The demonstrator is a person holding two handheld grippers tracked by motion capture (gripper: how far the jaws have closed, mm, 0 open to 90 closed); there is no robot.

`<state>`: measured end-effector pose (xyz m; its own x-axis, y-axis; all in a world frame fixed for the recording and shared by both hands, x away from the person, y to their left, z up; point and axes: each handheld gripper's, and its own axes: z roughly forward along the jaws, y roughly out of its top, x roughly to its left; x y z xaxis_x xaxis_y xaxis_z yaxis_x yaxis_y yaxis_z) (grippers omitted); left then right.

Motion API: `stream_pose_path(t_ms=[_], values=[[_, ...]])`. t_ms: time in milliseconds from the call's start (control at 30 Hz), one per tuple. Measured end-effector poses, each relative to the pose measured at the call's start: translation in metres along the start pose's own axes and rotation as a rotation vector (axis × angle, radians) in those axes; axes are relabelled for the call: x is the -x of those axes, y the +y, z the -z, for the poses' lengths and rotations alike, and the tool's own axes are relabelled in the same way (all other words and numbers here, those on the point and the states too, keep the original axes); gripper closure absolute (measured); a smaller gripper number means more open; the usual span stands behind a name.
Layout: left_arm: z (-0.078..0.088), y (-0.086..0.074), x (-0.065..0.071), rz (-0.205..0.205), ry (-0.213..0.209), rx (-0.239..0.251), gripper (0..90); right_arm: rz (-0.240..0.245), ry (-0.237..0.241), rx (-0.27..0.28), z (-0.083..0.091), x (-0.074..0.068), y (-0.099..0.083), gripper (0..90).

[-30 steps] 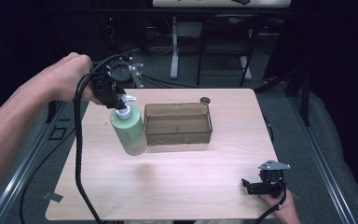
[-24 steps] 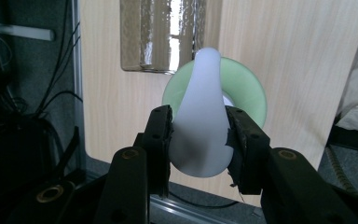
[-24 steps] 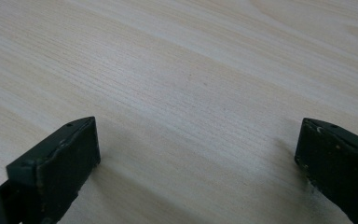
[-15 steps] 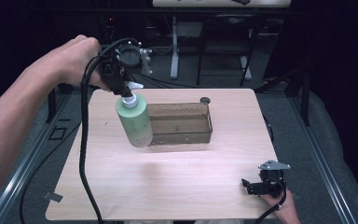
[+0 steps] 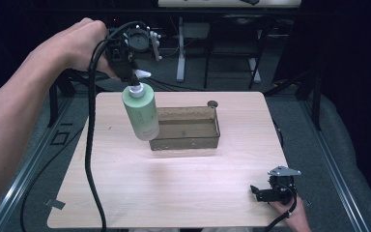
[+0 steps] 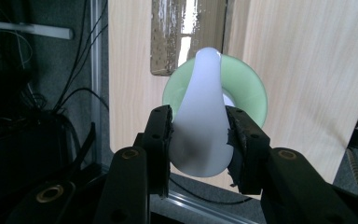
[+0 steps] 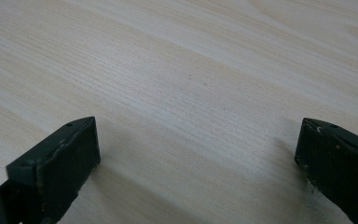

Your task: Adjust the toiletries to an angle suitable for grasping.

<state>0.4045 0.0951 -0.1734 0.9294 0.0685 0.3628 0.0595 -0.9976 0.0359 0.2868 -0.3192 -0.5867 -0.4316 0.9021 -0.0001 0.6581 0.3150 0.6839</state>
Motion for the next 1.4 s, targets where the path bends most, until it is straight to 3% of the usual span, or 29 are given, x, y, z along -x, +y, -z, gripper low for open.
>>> stream_pose_path(t_ms=[267,1067,1400], values=[[-0.01,0.007,-0.01,0.006,0.0,-0.026,63.8,0.0,0.0,0.0,0.0,0.0,0.0,0.0],[-0.034,0.02,-0.023,0.008,0.023,-0.021,63.8,-0.007,-0.005,0.005,0.0,-0.001,-0.001,0.0],[-0.054,0.024,-0.028,0.006,0.0,-0.022,63.8,-0.009,-0.006,0.003,0.001,-0.001,-0.001,0.0]])
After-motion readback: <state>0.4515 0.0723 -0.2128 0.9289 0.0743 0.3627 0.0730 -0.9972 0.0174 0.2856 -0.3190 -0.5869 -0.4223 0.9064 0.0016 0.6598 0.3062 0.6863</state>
